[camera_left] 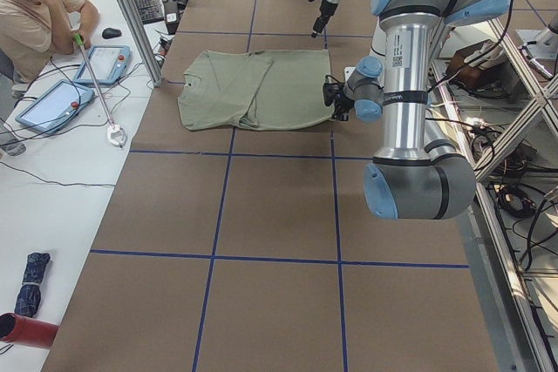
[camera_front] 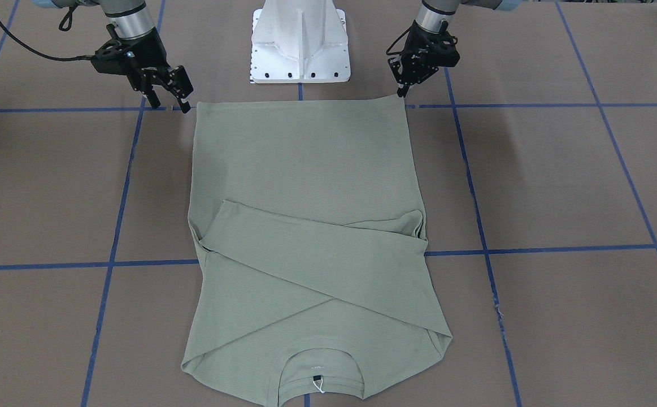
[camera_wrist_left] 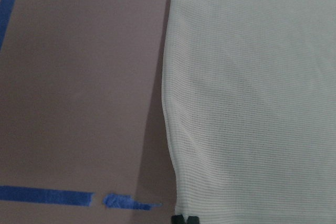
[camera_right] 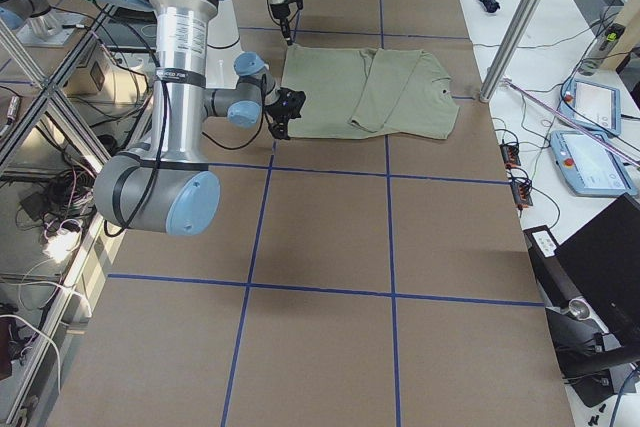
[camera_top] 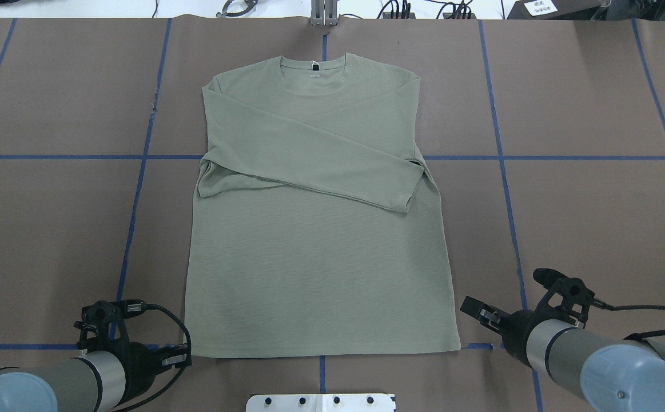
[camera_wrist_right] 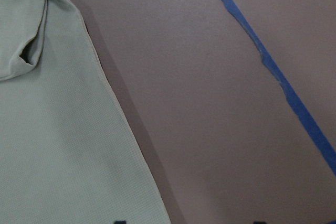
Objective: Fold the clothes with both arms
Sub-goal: 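Grasp the hem corners nearest the robot with both grippers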
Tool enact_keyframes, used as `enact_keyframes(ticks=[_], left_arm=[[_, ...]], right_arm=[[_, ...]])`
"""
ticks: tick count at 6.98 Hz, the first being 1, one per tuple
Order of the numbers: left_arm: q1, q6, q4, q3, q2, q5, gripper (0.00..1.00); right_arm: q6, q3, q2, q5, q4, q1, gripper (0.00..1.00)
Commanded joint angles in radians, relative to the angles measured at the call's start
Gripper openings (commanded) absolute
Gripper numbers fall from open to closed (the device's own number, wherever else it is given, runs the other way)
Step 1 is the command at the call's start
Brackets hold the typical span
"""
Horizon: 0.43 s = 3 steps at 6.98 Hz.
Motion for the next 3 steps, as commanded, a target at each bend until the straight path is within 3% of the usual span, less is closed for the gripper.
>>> enact_keyframes(ticks=[1,3], left_arm=[[-0.029,0.001,0.000,-0.023,-0.014,-0.036,0.00],[-0.029,0.001,-0.001,-0.023,-0.017,-0.037,0.00]], right_arm=[[0.128,0.001,-0.003,-0.128,-0.093,-0.121,0.84],[0.154,0.001,0.021,-0.153,-0.120,-0.144,0.84]])
